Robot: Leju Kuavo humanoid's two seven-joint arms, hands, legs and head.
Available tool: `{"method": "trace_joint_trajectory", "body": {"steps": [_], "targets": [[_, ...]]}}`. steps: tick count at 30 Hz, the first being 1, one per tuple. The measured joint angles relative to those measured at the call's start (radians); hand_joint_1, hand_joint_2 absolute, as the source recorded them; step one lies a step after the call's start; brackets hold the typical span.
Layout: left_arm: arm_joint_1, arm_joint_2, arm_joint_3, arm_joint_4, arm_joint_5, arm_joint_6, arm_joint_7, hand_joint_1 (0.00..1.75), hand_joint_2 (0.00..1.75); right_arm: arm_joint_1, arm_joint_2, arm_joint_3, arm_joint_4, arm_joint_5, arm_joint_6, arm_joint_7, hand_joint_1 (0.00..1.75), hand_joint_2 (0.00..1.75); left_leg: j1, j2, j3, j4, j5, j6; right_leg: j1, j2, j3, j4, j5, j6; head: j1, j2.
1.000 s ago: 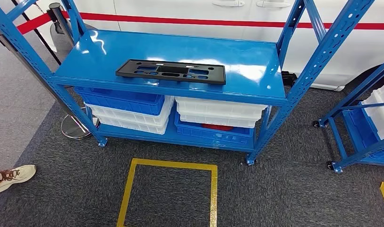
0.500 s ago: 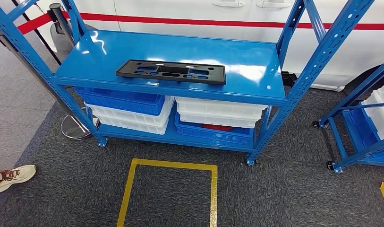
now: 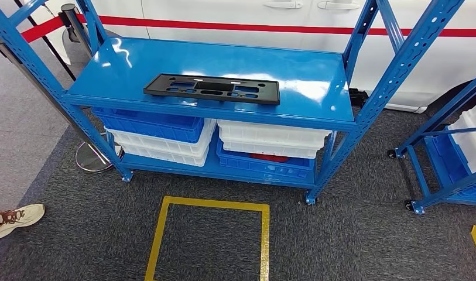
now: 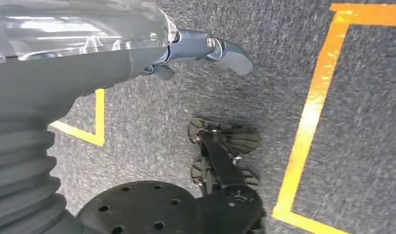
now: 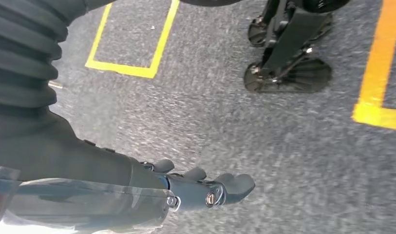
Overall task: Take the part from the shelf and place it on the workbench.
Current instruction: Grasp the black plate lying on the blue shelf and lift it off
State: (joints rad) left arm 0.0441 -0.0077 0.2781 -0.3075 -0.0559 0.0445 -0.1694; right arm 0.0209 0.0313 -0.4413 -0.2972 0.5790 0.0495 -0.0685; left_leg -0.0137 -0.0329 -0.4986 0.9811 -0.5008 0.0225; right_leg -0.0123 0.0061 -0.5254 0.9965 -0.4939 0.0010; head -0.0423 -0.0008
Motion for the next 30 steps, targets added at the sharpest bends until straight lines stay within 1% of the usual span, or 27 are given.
{"method": "trace_joint_trajectory", "body": {"steps": [2,4,6,9,11,13,14,15,16,17,18,19,20,21,22,23,25,27,29,30], "targets": [[-0.011,-0.002,0.03,0.011,-0.005,0.003,-0.017,0.0,0.0,-0.02,0.009,-0.041,0.009,0.047,0.019,-0.054,0.0,1.75,-0.002,0.0,0.0,0.001,0.0,0.0,-0.001,0.0,0.0,-0.001,0.0,0.001,0.0,0.0],[-0.02,-0.004,0.055,0.019,-0.009,0.004,-0.03,0.0,0.0,-0.043,0.021,-0.071,0.011,0.079,0.043,-0.114,0.0,0.87,-0.004,0.0,0.0,0.002,0.0,0.0,-0.001,0.0,0.001,-0.001,0.001,0.001,0.0,0.0],[-0.028,-0.004,0.075,0.025,-0.012,0.004,-0.04,0.0,0.0,-0.064,0.033,-0.081,0.001,0.088,0.07,-0.17,0.0,0.0,-0.004,0.0,0.0,0.004,-0.001,0.001,-0.001,0.0,0.001,-0.001,0.001,0.001,0.0,0.0],[-0.035,-0.004,0.1,0.033,-0.016,0.004,-0.052,0.0,0.0,-0.084,0.047,-0.065,-0.043,0.063,0.112,-0.241,0.0,0.0,-0.005,0.0,-0.002,0.008,-0.003,0.005,-0.001,0.0,0.002,-0.001,0.002,0.004,0.0,0.0],[-0.038,-0.004,0.112,0.036,-0.017,0.004,-0.056,0.0,0.0,-0.089,0.052,-0.041,-0.086,0.031,0.132,-0.273,0.0,0.0,-0.006,0.0,-0.003,0.01,-0.004,0.009,-0.002,0.0,0.002,-0.003,0.003,0.009,0.0,0.0],[-0.04,-0.005,0.122,0.038,-0.018,0.004,-0.06,0.0,0.0,-0.093,0.055,-0.018,-0.138,-0.002,0.147,-0.296,0.0,0.0,-0.001,0.001,0.003,0.0,0.002,0.018,-0.001,-0.001,0.005,-0.004,0.001,0.017,0.0,0.0],[-0.042,-0.005,0.126,0.039,-0.018,0.004,-0.062,0.0,0.0,-0.095,0.056,-0.008,-0.166,-0.018,0.153,-0.306,0.0,0.0,0.002,0.002,0.008,-0.008,0.007,0.023,0.0,-0.001,0.0,0.009,-0.007,0.02,0.001,0.0],[-0.044,-0.006,0.13,0.041,-0.019,0.004,-0.064,0.0,0.0,-0.097,0.056,0.004,-0.196,-0.034,0.16,-0.315,0.0,0.0,0.005,0.003,0.013,-0.016,0.011,0.028,0.001,-0.001,-0.016,0.043,-0.025,0.023,0.002,0.0],[-0.045,-0.007,0.134,0.042,-0.019,0.004,-0.066,0.0,0.0,-0.099,0.056,0.015,-0.225,-0.049,0.166,-0.324,0.0,0.0,0.006,0.004,0.016,-0.019,0.013,0.03,0.0,-0.002,-0.046,0.1,-0.051,0.024,0.003,0.0],[-0.046,-0.008,0.138,0.044,-0.019,0.004,-0.067,0.0,0.0,-0.1,0.056,0.026,-0.254,-0.065,0.173,-0.332,0.0,0.0,0.006,0.005,0.017,-0.02,0.012,0.032,0.0,-0.002,-0.086,0.17,-0.08,0.025,0.004,0.0],[-0.046,-0.008,0.142,0.045,-0.019,0.004,-0.067,0.0,0.0,-0.101,0.056,0.038,-0.283,-0.079,0.181,-0.339,0.0,0.0,0.005,0.005,0.018,-0.02,0.011,0.033,0.0,-0.002,-0.126,0.237,-0.099,0.026,0.004,0.0],[-0.046,-0.008,0.146,0.047,-0.019,0.004,-0.068,0.0,0.0,-0.1,0.056,0.051,-0.312,-0.094,0.189,-0.346,0.0,0.0,0.005,0.004,0.021,-0.019,0.007,0.033,-0.001,-0.002,-0.156,0.279,-0.1,0.027,0.004,0.0],[-0.046,-0.008,0.149,0.048,-0.019,0.004,-0.069,0.0,0.0,-0.1,0.056,0.064,-0.344,-0.108,0.197,-0.353,0.0,0.0,0.005,0.003,0.026,-0.019,0.003,0.032,-0.001,-0.002,-0.167,0.284,-0.081,0.027,0.004,0.0],[-0.046,-0.008,0.152,0.049,-0.019,0.004,-0.069,0.0,0.0,-0.1,0.056,0.075,-0.368,-0.12,0.204,-0.358,0.0,0.0,0.005,0.002,0.03,-0.018,0.0,0.031,-0.001,-0.002,-0.169,0.273,-0.057,0.027,0.004,0.0],[-0.046,-0.009,0.154,0.05,-0.02,0.004,-0.07,0.0,0.0,-0.1,0.056,0.082,-0.385,-0.127,0.208,-0.362,0.0,0.0,0.005,0.001,0.034,-0.018,-0.003,0.03,-0.001,-0.002,-0.164,0.252,-0.036,0.026,0.004,0.0],[-0.046,-0.009,0.155,0.051,-0.02,0.004,-0.07,0.0,0.0,-0.1,0.056,0.086,-0.393,-0.13,0.21,-0.363,0.0,0.0,0.005,0.001,0.036,-0.018,-0.005,0.029,-0.002,-0.002,-0.159,0.238,-0.024,0.026,0.004,0.0],[-0.046,-0.009,0.155,0.051,-0.02,0.004,-0.07,0.0,0.0,-0.1,0.056,0.086,-0.393,-0.13,0.21,-0.363,0.0,0.0,0.005,0.001,0.036,-0.018,-0.005,0.029,-0.002,-0.002,-0.158,0.237,-0.023,0.026,0.004,0.0],[-0.046,-0.009,0.155,0.051,-0.02,0.004,-0.07,0.0,0.0,-0.101,0.056,0.087,-0.396,-0.131,0.212,-0.365,0.0,0.0,0.005,0.001,0.038,-0.017,-0.006,0.029,-0.002,-0.002,-0.154,0.227,-0.016,0.025,0.004,0.0],[-0.047,-0.01,0.158,0.051,-0.02,0.004,-0.07,0.0,0.0,-0.103,0.056,0.098,-0.425,-0.143,0.219,-0.371,0.0,0.0,0.005,0.0,0.047,-0.015,-0.014,0.026,-0.001,-0.001,-0.124,0.152,0.032,0.021,0.004,0.0],[-0.048,-0.012,0.162,0.053,-0.02,0.004,-0.071,0.0,0.0,-0.105,0.056,0.11,-0.455,-0.157,0.228,-0.378,0.0,0.0,0.004,-0.002,0.05,-0.012,-0.021,0.021,0.001,0.0,-0.103,0.105,0.052,0.016,0.004,0.0]]}}
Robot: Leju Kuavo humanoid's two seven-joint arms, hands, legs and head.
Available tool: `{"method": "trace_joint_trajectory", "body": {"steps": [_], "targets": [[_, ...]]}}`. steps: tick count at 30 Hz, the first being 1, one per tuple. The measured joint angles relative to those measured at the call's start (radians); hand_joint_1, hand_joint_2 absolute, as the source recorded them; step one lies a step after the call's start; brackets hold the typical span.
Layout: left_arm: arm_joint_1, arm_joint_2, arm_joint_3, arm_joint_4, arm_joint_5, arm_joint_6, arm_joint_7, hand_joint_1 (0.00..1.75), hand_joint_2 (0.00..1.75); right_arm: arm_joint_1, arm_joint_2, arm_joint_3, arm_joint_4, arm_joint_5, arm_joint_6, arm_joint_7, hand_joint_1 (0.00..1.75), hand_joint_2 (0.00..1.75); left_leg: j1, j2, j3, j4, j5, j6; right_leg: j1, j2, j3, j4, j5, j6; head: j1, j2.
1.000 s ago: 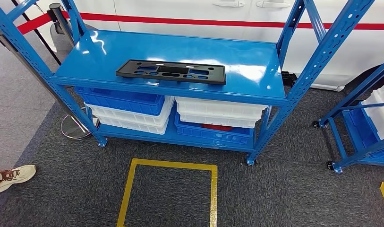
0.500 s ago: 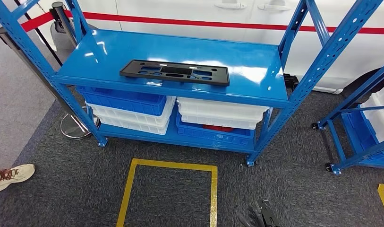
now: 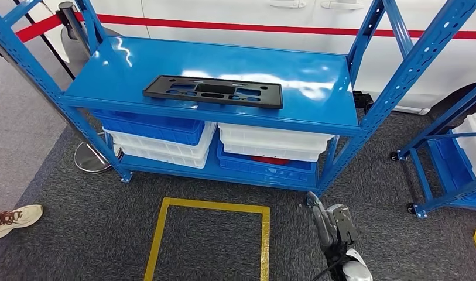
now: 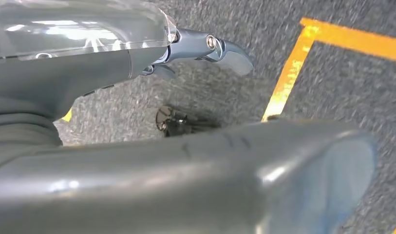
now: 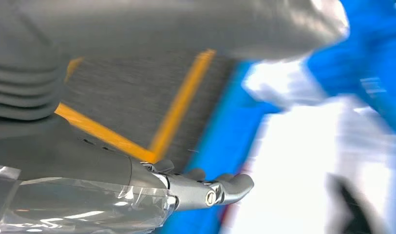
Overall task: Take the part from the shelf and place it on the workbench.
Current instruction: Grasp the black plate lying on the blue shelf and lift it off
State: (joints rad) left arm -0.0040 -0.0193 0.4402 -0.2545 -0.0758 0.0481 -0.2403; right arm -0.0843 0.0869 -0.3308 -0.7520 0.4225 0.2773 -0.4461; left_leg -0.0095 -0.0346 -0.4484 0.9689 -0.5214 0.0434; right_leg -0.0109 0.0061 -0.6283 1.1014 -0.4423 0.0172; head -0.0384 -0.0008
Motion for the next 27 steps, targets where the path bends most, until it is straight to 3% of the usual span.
{"method": "trace_joint_trajectory", "body": {"steps": [1,2,4,5,6,7,8,10,12,15,17,18,20,21,22,23,25,27], "targets": [[-0.002,-0.001,0.006,0.002,0.0,0.0,-0.001,0.0,0.0,-0.003,0.0,0.022,-0.056,-0.023,0.015,-0.012,0.0,0.0,0.0,-0.001,0.001,0.002,-0.008,-0.008,0.003,0.002,0.019,-0.048,0.013,-0.008,0.0,0.0],[-0.006,-0.003,0.014,0.004,0.0,0.0,-0.003,0.0,0.0,-0.008,0.0,0.05,-0.13,-0.053,0.035,-0.026,0.0,0.0,0.001,0.004,-0.011,0.028,-0.027,-0.02,0.002,0.001,0.034,-0.075,0.008,-0.018,0.0,0.0],[-0.012,-0.005,0.03,0.008,0.0,0.0,-0.008,0.0,0.0,-0.016,0.001,0.108,-0.28,-0.112,0.077,-0.056,0.0,0.0,0.008,0.015,-0.082,0.155,-0.089,-0.044,-0.002,-0.005,0.053,-0.098,-0.012,-0.034,-0.001,0.0],[-0.014,-0.006,0.036,0.008,-0.001,0.0,-0.011,0.0,0.0,-0.019,0.002,0.13,-0.334,-0.134,0.093,-0.066,0.0,0.0,0.013,0.021,-0.131,0.241,-0.12,-0.054,-0.005,-0.009,0.062,-0.103,-0.017,-0.038,-0.002,0.0],[-0.014,-0.006,0.04,0.009,-0.001,0.001,-0.012,0.0,0.0,-0.02,0.002,0.146,-0.368,-0.148,0.105,-0.073,0.0,0.0,0.018,0.022,-0.171,0.299,-0.129,-0.059,-0.006,-0.01,0.066,-0.103,-0.021,-0.037,-0.002,0.0],[-0.014,-0.006,0.044,0.01,-0.001,0.001,-0.013,0.0,0.0,-0.02,0.002,0.161,-0.401,-0.163,0.116,-0.079,0.0,0.0,0.022,0.024,-0.193,0.316,-0.113,-0.063,-0.008,-0.011,0.072,-0.102,-0.025,-0.035,-0.002,0.0],[-0.014,-0.006,0.048,0.01,-0.001,0.002,-0.014,0.0,0.0,-0.021,0.002,0.175,-0.434,-0.177,0.127,-0.086,0.0,0.0,0.026,0.026,-0.194,0.293,-0.076,-0.066,-0.01,-0.011,0.079,-0.102,-0.031,-0.032,-0.002,0.0],[-0.013,-0.006,0.056,0.012,-0.003,0.003,-0.016,0.0,0.0,-0.026,0.002,0.204,-0.502,-0.206,0.149,-0.099,0.0,0.0,0.031,0.031,-0.156,0.168,0.02,-0.072,-0.015,-0.011,0.097,-0.1,-0.043,-0.021,-0.002,0.0],[-0.015,-0.007,0.063,0.015,-0.007,0.004,-0.018,0.0,0.0,-0.031,0.002,0.23,-0.568,-0.235,0.17,-0.113,0.0,0.0,0.028,0.033,-0.121,0.07,0.063,-0.066,-0.014,-0.01,0.104,-0.096,-0.052,-0.008,-0.002,0.0],[-0.02,-0.009,0.075,0.017,-0.009,0.008,-0.022,0.0,0.0,-0.039,0.002,0.269,-0.668,-0.277,0.203,-0.132,0.0,0.0,0.024,0.029,-0.116,0.05,0.054,-0.042,-0.013,-0.013,0.101,-0.095,-0.056,0.005,-0.002,0.0],[-0.019,-0.01,0.081,0.017,-0.01,0.012,-0.025,0.0,0.0,-0.046,0.002,0.295,-0.732,-0.305,0.225,-0.145,0.0,0.0,0.025,0.029,-0.112,0.043,0.055,-0.027,-0.016,-0.013,0.089,-0.064,-0.081,0.012,-0.002,0.0],[-0.02,-0.01,0.084,0.017,-0.011,0.014,-0.026,0.0,0.0,-0.049,0.002,0.307,-0.762,-0.319,0.236,-0.151,0.0,0.0,0.025,0.029,-0.109,0.041,0.056,-0.021,-0.016,-0.012,0.068,-0.02,-0.106,0.013,-0.001,0.0],[-0.021,-0.011,0.089,0.017,-0.012,0.016,-0.03,0.0,0.0,-0.052,0.002,0.331,-0.824,-0.347,0.258,-0.164,0.0,0.0,0.02,0.028,-0.109,0.041,0.053,-0.012,-0.013,-0.011,-0.004,0.118,-0.164,0.012,-0.001,0.0],[-0.022,-0.012,0.093,0.017,-0.013,0.017,-0.031,0.0,0.0,-0.053,0.002,0.343,-0.855,-0.36,0.27,-0.169,0.0,0.0,0.016,0.027,-0.107,0.042,0.051,-0.008,-0.011,-0.01,-0.037,0.175,-0.178,0.01,-0.001,0.0],[-0.022,-0.013,0.097,0.017,-0.015,0.018,-0.032,0.0,0.0,-0.054,0.003,0.353,-0.889,-0.374,0.281,-0.175,0.0,0.0,0.012,0.026,-0.105,0.042,0.049,-0.005,-0.008,-0.01,-0.057,0.202,-0.172,0.005,-0.001,0.0],[-0.022,-0.014,0.101,0.017,-0.017,0.019,-0.032,0.0,0.0,-0.055,0.004,0.362,-0.923,-0.388,0.292,-0.182,0.0,0.0,0.007,0.024,-0.1,0.042,0.046,-0.002,-0.004,-0.01,-0.058,0.188,-0.145,-0.002,-0.001,0.0],[-0.022,-0.018,0.107,0.018,-0.021,0.02,-0.034,0.0,0.0,-0.059,0.007,0.377,-0.992,-0.417,0.314,-0.194,0.0,0.0,-0.001,0.02,-0.089,0.042,0.039,0.001,0.01,-0.007,-0.015,0.072,-0.06,-0.028,-0.001,0.0],[-0.025,-0.024,0.114,0.022,-0.027,0.022,-0.037,0.0,0.0,-0.067,0.01,0.395,-1.056,-0.444,0.33,-0.207,0.0,0.0,-0.005,0.018,-0.085,0.042,0.034,-0.002,0.021,-0.005,0.025,-0.032,-0.012,-0.053,-0.005,0.0]]}}
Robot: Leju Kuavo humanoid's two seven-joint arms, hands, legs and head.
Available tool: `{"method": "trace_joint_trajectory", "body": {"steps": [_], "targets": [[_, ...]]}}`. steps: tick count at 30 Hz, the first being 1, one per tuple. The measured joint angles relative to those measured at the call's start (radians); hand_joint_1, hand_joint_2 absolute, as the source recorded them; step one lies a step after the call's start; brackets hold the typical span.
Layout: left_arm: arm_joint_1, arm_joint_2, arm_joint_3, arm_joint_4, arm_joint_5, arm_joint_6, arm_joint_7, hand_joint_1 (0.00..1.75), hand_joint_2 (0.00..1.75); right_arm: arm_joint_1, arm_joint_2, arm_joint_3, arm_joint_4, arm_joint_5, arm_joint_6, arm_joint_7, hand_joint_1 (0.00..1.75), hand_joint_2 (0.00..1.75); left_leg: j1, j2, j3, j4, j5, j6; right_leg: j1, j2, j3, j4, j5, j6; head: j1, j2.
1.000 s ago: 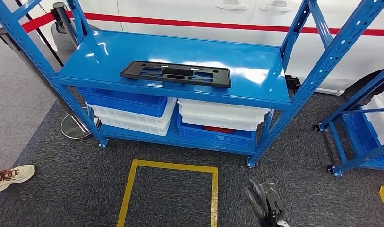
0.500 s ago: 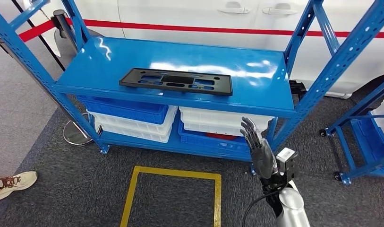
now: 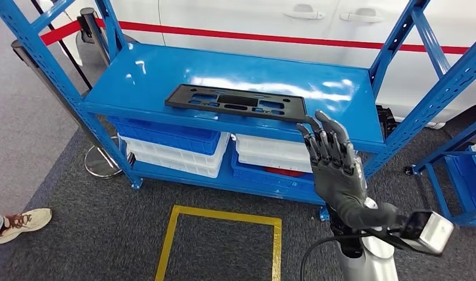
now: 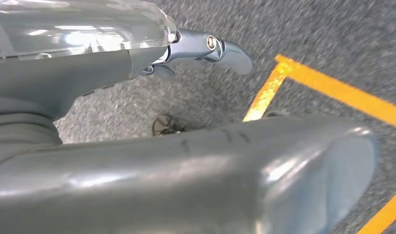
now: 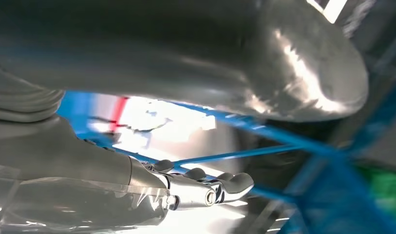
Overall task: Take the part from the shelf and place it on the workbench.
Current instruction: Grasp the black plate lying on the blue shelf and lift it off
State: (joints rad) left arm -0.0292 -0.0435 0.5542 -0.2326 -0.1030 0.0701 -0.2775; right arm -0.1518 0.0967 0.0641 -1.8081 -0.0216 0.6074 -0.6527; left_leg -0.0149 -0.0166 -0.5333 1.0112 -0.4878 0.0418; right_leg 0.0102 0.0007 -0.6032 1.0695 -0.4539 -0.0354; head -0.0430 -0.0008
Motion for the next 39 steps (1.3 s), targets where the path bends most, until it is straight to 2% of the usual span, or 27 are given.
{"method": "trace_joint_trajectory", "body": {"steps": [1,2,5,6,8,9,10,11,12,14,15,16,18,20,22,24,25,26,27,28,30,31,33,35,36,37,39], "targets": [[-0.002,-0.002,0.004,0.002,-0.004,0.001,-0.001,0.0,0.0,-0.005,0.001,0.012,-0.029,-0.012,0.004,-0.007,0.0,0.0,0.001,0.0,-0.001,0.0,-0.001,-0.003,0.004,0.0,0.009,-0.023,0.003,-0.006,-0.001,0.0],[-0.004,-0.003,0.008,0.003,-0.008,0.001,-0.002,0.0,0.0,-0.009,0.001,0.026,-0.055,-0.023,0.003,-0.014,0.0,0.0,0.001,0.0,-0.003,-0.001,-0.001,-0.007,0.005,0.0,0.012,-0.034,0.001,-0.006,-0.002,0.0],[-0.007,-0.001,0.017,0.004,-0.021,-0.008,-0.004,0.0,0.0,-0.013,0.001,0.072,-0.121,-0.05,-0.018,-0.033,0.0,0.0,-0.002,0.004,-0.01,0.014,-0.018,-0.022,-0.008,-0.003,0.032,-0.075,0.003,-0.001,-0.003,0.0],[-0.008,-0.001,0.019,0.004,-0.025,-0.014,-0.004,0.0,0.0,-0.014,0.0,0.086,-0.136,-0.057,-0.027,-0.038,0.0,0.0,-0.001,0.005,-0.024,0.048,-0.038,-0.029,-0.015,-0.005,0.04,-0.086,0.006,0.001,-0.004,0.0],[-0.008,0.0,0.023,0.004,-0.028,-0.021,-0.004,0.0,0.0,-0.013,-0.001,0.107,-0.152,-0.064,-0.04,-0.041,0.0,0.0,0.011,0.007,-0.083,0.167,-0.093,-0.043,-0.018,-0.008,0.046,-0.092,0.005,0.002,-0.006,0.0],[-0.008,0.0,0.025,0.004,-0.029,-0.023,-0.004,0.0,0.0,-0.012,-0.002,0.115,-0.157,-0.066,-0.044,-0.04,0.0,0.0,0.019,0.008,-0.117,0.227,-0.111,-0.052,-0.02,-0.009,0.047,-0.092,0.004,0.003,-0.005,0.0],[-0.008,0.001,0.027,0.004,-0.03,-0.025,-0.004,0.0,0.0,-0.011,-0.003,0.121,-0.16,-0.067,-0.046,-0.04,0.0,0.0,0.027,0.009,-0.14,0.263,-0.114,-0.06,-0.022,-0.009,0.048,-0.091,0.001,0.006,-0.005,0.0],[-0.007,0.001,0.028,0.004,-0.031,-0.027,-0.004,0.0,0.0,-0.01,-0.005,0.127,-0.163,-0.068,-0.049,-0.04,0.0,0.0,0.034,0.009,-0.144,0.26,-0.095,-0.069,-0.026,-0.008,0.05,-0.089,-0.002,0.011,-0.005,0.0],[-0.007,0.001,0.029,0.004,-0.033,-0.028,-0.004,0.0,0.0,-0.009,-0.007,0.132,-0.164,-0.07,-0.051,-0.04,0.0,0.0,0.041,0.011,-0.127,0.214,-0.058,-0.076,-0.031,-0.008,0.053,-0.084,-0.007,0.017,-0.005,0.0],[-0.008,0.001,0.032,0.005,-0.036,-0.032,-0.003,0.0,0.0,-0.009,-0.011,0.141,-0.167,-0.075,-0.055,-0.04,0.0,0.0,0.048,0.014,-0.067,0.079,0.007,-0.089,-0.037,-0.007,0.057,-0.07,-0.021,0.035,-0.007,0.0],[-0.009,0.001,0.033,0.006,-0.037,-0.033,-0.003,0.0,0.0,-0.009,-0.013,0.144,-0.167,-0.077,-0.058,-0.04,0.0,0.0,0.049,0.014,-0.045,0.034,0.02,-0.086,-0.037,-0.006,0.057,-0.063,-0.026,0.043,-0.008,0.0],[-0.01,0.0,0.034,0.007,-0.037,-0.034,-0.002,0.0,0.0,-0.009,-0.015,0.147,-0.168,-0.079,-0.06,-0.04,0.0,0.0,0.047,0.013,-0.036,0.014,0.02,-0.079,-0.035,-0.006,0.056,-0.059,-0.03,0.05,-0.008,0.0],[-0.01,0.0,0.035,0.008,-0.038,-0.035,-0.001,0.0,0.0,-0.008,-0.018,0.152,-0.17,-0.08,-0.063,-0.04,0.0,0.0,0.042,0.011,-0.036,0.014,0.014,-0.057,-0.035,-0.005,0.056,-0.061,-0.029,0.06,-0.008,0.0],[-0.008,0.0,0.036,0.008,-0.038,-0.035,-0.001,0.0,0.0,-0.009,-0.021,0.154,-0.172,-0.081,-0.065,-0.04,0.0,0.0,0.042,0.011,-0.03,0.008,0.015,-0.039,-0.039,-0.005,0.054,-0.049,-0.042,0.07,-0.007,0.0],[-0.009,0.0,0.036,0.008,-0.04,-0.035,0.0,0.0,0.0,-0.009,-0.024,0.157,-0.173,-0.08,-0.068,-0.04,0.0,0.0,0.041,0.011,-0.023,0.002,0.014,-0.025,-0.04,-0.005,0.011,0.042,-0.089,0.074,-0.006,0.0],[-0.009,0.0,0.037,0.008,-0.042,-0.035,0.0,0.0,0.0,-0.006,-0.028,0.159,-0.173,-0.078,-0.07,-0.04,0.0,0.0,0.035,0.011,-0.019,0.002,0.009,-0.016,-0.038,-0.004,-0.071,0.185,-0.141,0.074,-0.005,0.0],[-0.009,0.0,0.037,0.008,-0.042,-0.035,0.0,0.0,0.0,-0.005,-0.029,0.159,-0.173,-0.077,-0.071,-0.04,0.0,0.0,0.032,0.01,-0.016,0.002,0.006,-0.013,-0.037,-0.004,-0.102,0.23,-0.146,0.072,-0.005,0.0],[-0.009,0.0,0.037,0.008,-0.042,-0.035,0.001,0.0,0.0,-0.004,-0.031,0.16,-0.173,-0.077,-0.071,-0.04,0.0,0.0,0.028,0.009,-0.011,0.002,0.002,-0.012,-0.034,-0.004,-0.116,0.238,-0.13,0.068,-0.005,0.0],[-0.008,0.0,0.037,0.008,-0.042,-0.035,0.001,0.0,0.0,-0.004,-0.032,0.16,-0.173,-0.077,-0.072,-0.04,0.0,0.0,0.024,0.007,-0.003,0.002,-0.004,-0.011,-0.03,-0.004,-0.108,0.203,-0.092,0.06,-0.005,0.0],[-0.008,0.0,0.037,0.008,-0.043,-0.036,0.001,0.0,0.0,-0.004,-0.033,0.161,-0.172,-0.077,-0.076,-0.04,0.0,0.0,0.02,0.005,0.006,0.001,-0.01,-0.011,-0.025,-0.003,-0.084,0.137,-0.044,0.049,-0.005,0.0],[-0.009,-0.003,0.037,0.01,-0.044,-0.038,0.001,0.0,0.0,-0.004,-0.036,0.163,-0.17,-0.077,-0.088,-0.04,0.0,0.0,0.016,0.002,0.02,-0.001,-0.022,-0.015,-0.014,-0.001,-0.03,0.016,0.016,0.026,-0.007,0.0],[-0.01,-0.004,0.037,0.01,-0.045,-0.038,0.0,0.0,0.0,-0.003,-0.039,0.165,-0.167,-0.077,-0.094,-0.04,0.0,0.0,0.016,0.002,0.022,-0.002,-0.026,-0.018,-0.009,-0.001,-0.015,-0.018,0.021,0.018,-0.008,0.0],[-0.012,-0.005,0.039,0.011,-0.046,-0.039,0.0,0.0,0.0,-0.002,-0.045,0.169,-0.162,-0.076,-0.103,-0.04,0.0,0.0,0.018,0.003,0.025,-0.007,-0.03,-0.028,-0.004,0.0,-0.007,-0.04,0.012,0.013,-0.009,0.0],[-0.013,-0.004,0.04,0.011,-0.047,-0.041,-0.001,0.0,0.0,-0.001,-0.049,0.174,-0.158,-0.077,-0.105,-0.04,0.0,0.0,0.017,0.006,0.029,-0.005,-0.039,-0.038,-0.012,-0.001,0.01,-0.063,0.009,0.012,-0.009,0.0],[-0.013,-0.003,0.041,0.011,-0.047,-0.041,-0.001,0.0,0.0,-0.001,-0.05,0.176,-0.156,-0.077,-0.106,-0.04,0.0,0.0,0.016,0.008,0.021,0.018,-0.053,-0.042,-0.017,-0.002,0.023,-0.075,0.009,0.012,-0.01,0.0],[-0.013,-0.003,0.041,0.011,-0.048,-0.041,-0.001,0.0,0.0,0.0,-0.05,0.179,-0.153,-0.076,-0.106,-0.04,0.0,0.0,0.017,0.009,0.0,0.064,-0.074,-0.047,-0.021,-0.004,0.035,-0.085,0.007,0.011,-0.01,0.0],[-0.012,-0.003,0.042,0.011,-0.048,-0.041,-0.001,0.0,0.0,0.001,-0.052,0.184,-0.145,-0.071,-0.108,-0.04,0.0,0.0,0.023,0.01,-0.082,0.202,-0.118,-0.055,-0.02,-0.007,0.051,-0.089,-0.003,0.009,-0.011,0.0]]}}
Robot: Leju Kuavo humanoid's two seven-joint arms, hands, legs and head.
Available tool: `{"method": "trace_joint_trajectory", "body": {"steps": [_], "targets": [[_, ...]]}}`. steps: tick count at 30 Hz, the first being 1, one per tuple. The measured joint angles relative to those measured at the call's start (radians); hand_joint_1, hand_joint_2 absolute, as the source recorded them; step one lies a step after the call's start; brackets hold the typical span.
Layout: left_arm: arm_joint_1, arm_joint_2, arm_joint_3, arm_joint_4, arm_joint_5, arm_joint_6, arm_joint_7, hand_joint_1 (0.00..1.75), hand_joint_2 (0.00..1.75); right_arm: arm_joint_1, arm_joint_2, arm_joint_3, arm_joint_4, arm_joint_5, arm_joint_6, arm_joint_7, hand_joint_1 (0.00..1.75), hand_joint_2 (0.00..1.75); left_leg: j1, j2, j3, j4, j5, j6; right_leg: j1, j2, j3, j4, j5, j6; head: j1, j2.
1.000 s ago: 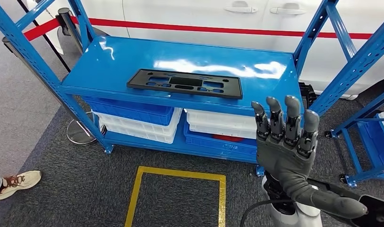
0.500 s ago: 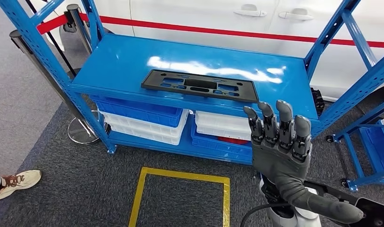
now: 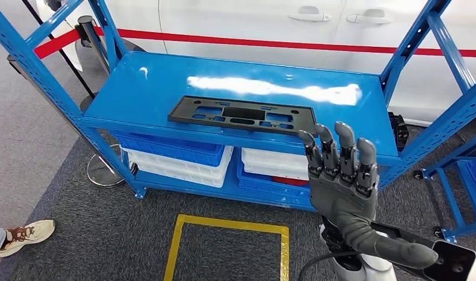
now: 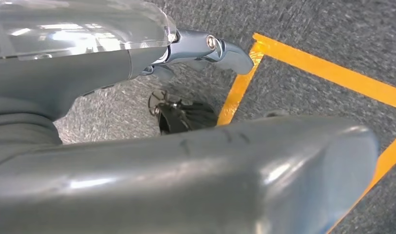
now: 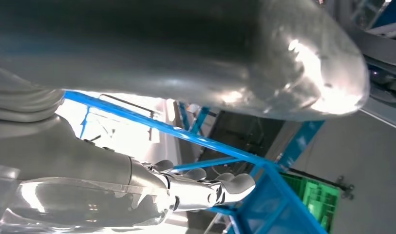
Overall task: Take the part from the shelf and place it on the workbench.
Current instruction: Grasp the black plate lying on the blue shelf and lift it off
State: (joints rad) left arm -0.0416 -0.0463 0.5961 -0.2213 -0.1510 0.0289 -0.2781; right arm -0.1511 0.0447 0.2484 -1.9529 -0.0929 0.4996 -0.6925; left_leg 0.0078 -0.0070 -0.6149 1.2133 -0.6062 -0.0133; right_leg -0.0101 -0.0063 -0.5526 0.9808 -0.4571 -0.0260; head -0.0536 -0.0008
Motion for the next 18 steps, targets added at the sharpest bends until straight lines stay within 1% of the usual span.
{"method": "trace_joint_trajectory", "body": {"steps": [1,2,3,4,5,6,7,8,10,11,12,13,14,15,16,17,18], "targets": [[0.001,0.0,0.0,0.0,0.0,0.0,0.0,0.0,0.0,0.001,-0.001,0.003,0.005,0.003,-0.002,0.0,0.0,0.0,0.003,0.0,-0.039,0.053,-0.007,-0.004,0.0,0.0,0.006,0.001,-0.007,0.001,0.0,0.0],[0.003,0.0,0.001,0.0,0.0,0.0,0.0,0.0,0.0,0.002,-0.001,0.006,0.01,0.006,-0.003,0.0,0.0,0.0,0.005,0.0,-0.064,0.074,0.007,-0.008,-0.001,0.001,0.014,0.002,-0.014,0.003,0.0,0.0],[0.004,0.001,0.001,0.0,0.0,0.001,0.0,0.0,0.0,0.002,-0.001,0.01,0.015,0.008,-0.006,0.0,0.0,0.0,0.008,0.001,-0.069,0.053,0.042,-0.01,-0.002,0.001,0.024,0.003,-0.022,0.005,0.0,0.0],[0.004,0.001,0.001,0.0,0.0,0.001,0.0,0.0,0.0,0.003,-0.001,0.012,0.018,0.009,-0.008,0.0,0.0,0.0,0.01,0.002,-0.054,-0.005,0.092,-0.012,-0.004,0.002,0.035,0.006,-0.032,0.009,0.0,0.0],[0.005,0.002,0.001,0.0,0.0,0.001,0.0,0.0,0.0,0.003,-0.002,0.015,0.022,0.011,-0.012,0.0,0.0,0.44,0.012,0.003,-0.032,-0.068,0.135,-0.013,-0.005,0.003,0.044,0.008,-0.043,0.014,0.0,0.0],[0.005,0.002,0.002,0.001,0.0,0.001,0.0,0.0,0.0,0.003,-0.002,0.017,0.025,0.012,-0.016,0.0,0.0,0.87,0.011,0.004,-0.01,-0.125,0.162,-0.012,-0.003,0.003,0.05,0.014,-0.053,0.02,0.0,0.0],[0.004,0.001,0.002,0.002,0.0,0.001,0.0,0.0,0.0,0.002,-0.002,0.02,0.029,0.014,-0.022,0.0,0.0,0.87,0.011,0.005,0.002,-0.159,0.172,-0.006,-0.002,0.004,0.051,0.018,-0.059,0.027,0.0,0.0],[0.004,0.001,0.003,0.003,0.0,0.001,0.001,0.0,0.0,0.002,-0.002,0.023,0.032,0.015,-0.027,0.0,0.0,0.87,0.008,0.004,0.007,-0.171,0.165,0.001,0.0,0.005,0.048,0.021,-0.063,0.032,0.0,0.0],[0.002,0.001,0.004,0.003,-0.003,0.001,0.0,0.0,0.0,0.002,-0.003,0.027,0.037,0.01,-0.033,0.0,0.0,0.0,0.007,0.004,0.009,-0.177,0.156,0.018,0.0,0.006,0.045,0.022,-0.068,0.042,0.001,0.0],[0.003,0.001,0.004,0.003,-0.005,0.0,0.0,0.0,0.0,0.002,-0.003,0.028,0.039,0.002,-0.032,0.0,0.0,0.0,0.008,0.005,0.013,-0.181,0.153,0.024,-0.001,0.006,0.044,0.028,-0.074,0.046,0.001,0.0],[0.004,0.001,0.006,0.003,-0.007,0.0,-0.001,0.0,0.0,0.001,-0.004,0.028,0.042,-0.007,-0.028,0.0,0.0,0.0,0.009,0.007,0.017,-0.184,0.15,0.031,-0.002,0.006,0.035,0.05,-0.087,0.051,0.001,0.0],[0.004,0.0,0.007,0.003,-0.008,-0.001,-0.002,0.0,0.0,0.001,-0.005,0.028,0.045,-0.015,-0.024,-0.001,0.0,0.0,0.01,0.01,0.022,-0.187,0.147,0.037,-0.003,0.006,0.013,0.094,-0.107,0.055,0.002,0.0],[0.003,0.0,0.008,0.003,-0.008,-0.001,-0.002,0.0,0.0,0.002,-0.006,0.028,0.049,-0.023,-0.018,-0.001,0.0,0.0,0.009,0.014,0.027,-0.187,0.143,0.042,-0.004,0.006,-0.023,0.159,-0.132,0.057,0.002,0.0],[0.003,0.0,0.009,0.003,-0.009,-0.001,-0.003,0.0,0.0,0.003,-0.008,0.028,0.054,-0.027,-0.014,-0.001,0.0,0.0,0.007,0.017,0.031,-0.187,0.138,0.046,-0.004,0.006,-0.067,0.231,-0.156,0.059,0.002,0.0],[0.002,0.0,0.009,0.003,-0.009,-0.001,-0.003,0.0,0.0,0.005,-0.009,0.028,0.059,-0.029,-0.011,-0.001,0.0,0.0,0.005,0.021,0.036,-0.187,0.132,0.048,-0.003,0.006,-0.108,0.291,-0.169,0.06,0.002,0.0],[0.002,0.0,0.009,0.003,-0.009,-0.001,-0.004,0.0,0.0,0.007,-0.01,0.028,0.064,-0.03,-0.01,-0.001,0.0,0.0,0.003,0.025,0.044,-0.187,0.126,0.049,-0.003,0.006,-0.136,0.321,-0.161,0.058,0.002,0.0],[0.003,0.0,0.01,0.003,-0.01,-0.001,-0.004,0.0,0.0,0.008,-0.011,0.028,0.068,-0.03,-0.01,-0.001,0.0,0.0,0.001,0.03,0.055,-0.187,0.118,0.049,-0.002,0.005,-0.143,0.311,-0.132,0.054,0.002,0.0]]}}
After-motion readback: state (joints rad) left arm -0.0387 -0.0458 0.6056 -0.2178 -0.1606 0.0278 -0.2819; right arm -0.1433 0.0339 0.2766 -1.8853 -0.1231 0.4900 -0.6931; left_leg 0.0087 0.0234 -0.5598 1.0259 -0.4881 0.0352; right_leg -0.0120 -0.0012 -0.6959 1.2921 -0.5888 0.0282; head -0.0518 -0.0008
